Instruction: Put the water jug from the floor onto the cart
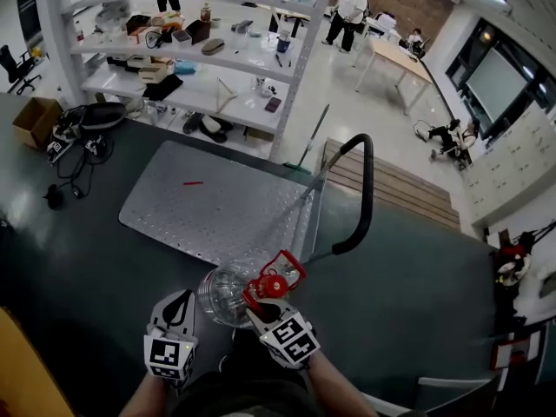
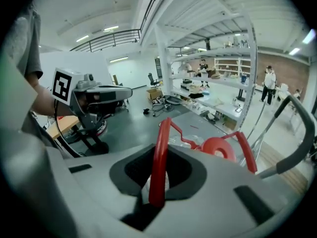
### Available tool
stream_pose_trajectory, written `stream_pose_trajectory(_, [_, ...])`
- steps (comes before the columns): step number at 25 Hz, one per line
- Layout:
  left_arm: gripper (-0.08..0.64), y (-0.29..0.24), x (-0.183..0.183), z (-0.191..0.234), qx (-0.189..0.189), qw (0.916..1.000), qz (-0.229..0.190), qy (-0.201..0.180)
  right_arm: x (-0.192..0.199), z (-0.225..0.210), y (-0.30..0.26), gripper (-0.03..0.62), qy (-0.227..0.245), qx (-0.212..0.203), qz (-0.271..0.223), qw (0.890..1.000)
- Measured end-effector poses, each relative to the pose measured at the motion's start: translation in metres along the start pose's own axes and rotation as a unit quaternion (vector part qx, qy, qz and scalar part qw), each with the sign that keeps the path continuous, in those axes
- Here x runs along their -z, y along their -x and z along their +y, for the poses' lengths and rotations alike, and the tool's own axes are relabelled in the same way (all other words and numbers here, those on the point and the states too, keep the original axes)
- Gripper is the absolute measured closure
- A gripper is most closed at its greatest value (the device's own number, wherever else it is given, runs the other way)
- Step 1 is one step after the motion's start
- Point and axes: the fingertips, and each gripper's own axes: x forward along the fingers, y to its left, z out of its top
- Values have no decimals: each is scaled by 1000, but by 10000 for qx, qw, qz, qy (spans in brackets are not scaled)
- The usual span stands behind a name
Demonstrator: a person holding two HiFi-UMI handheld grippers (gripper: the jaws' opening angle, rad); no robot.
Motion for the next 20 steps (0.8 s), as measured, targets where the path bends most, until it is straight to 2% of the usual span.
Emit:
stream_pose_trajectory(4, [552, -35, -27, 19, -143, 9995, -101, 258, -33, -37, -14, 560, 19, -53, -92, 9999])
stream_pose_trajectory(11, [552, -124, -74, 33, -103, 9998, -60, -180, -74, -113, -39, 557, 162, -137, -101, 9997])
stream_pose_trajectory(15, [552, -163, -87, 42, -142, 9998, -19, -114, -84, -156, -50, 557, 109, -114, -47, 9999])
stream_pose_trajectory(20, [552, -207, -104, 64, -114, 9998, -4, -184, -101, -206, -63, 557, 74, 122, 27, 9999])
